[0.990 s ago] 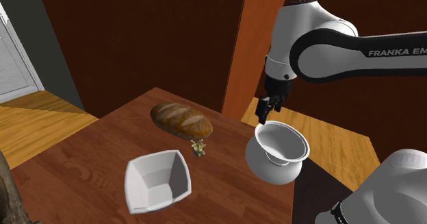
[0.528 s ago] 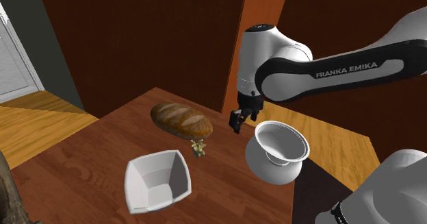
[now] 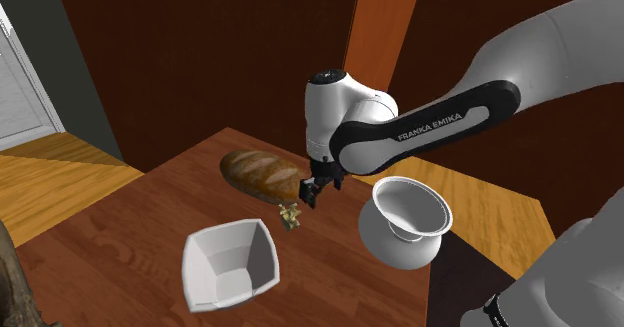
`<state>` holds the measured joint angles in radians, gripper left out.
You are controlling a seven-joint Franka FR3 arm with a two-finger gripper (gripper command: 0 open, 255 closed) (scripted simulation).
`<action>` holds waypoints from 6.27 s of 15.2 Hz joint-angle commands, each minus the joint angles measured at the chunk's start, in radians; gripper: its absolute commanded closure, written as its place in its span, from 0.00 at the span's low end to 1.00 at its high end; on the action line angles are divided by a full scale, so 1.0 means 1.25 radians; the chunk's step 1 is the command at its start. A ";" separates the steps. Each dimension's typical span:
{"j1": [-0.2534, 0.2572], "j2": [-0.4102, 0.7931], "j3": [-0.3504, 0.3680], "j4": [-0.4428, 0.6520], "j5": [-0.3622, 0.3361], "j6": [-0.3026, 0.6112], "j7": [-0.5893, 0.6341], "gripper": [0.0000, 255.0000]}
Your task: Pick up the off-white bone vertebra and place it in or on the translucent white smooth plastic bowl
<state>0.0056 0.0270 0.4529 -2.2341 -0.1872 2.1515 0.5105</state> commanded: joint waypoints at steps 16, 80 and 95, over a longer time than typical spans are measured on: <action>0.079 0.342 -0.048 0.186 -0.214 0.101 0.188 0.00; 0.128 0.167 0.062 0.399 -0.068 -0.281 0.171 1.00; 0.310 0.338 0.104 0.585 -0.134 -0.355 0.377 1.00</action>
<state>0.3913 0.4456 0.5840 -1.4929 -0.3519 1.6953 0.9767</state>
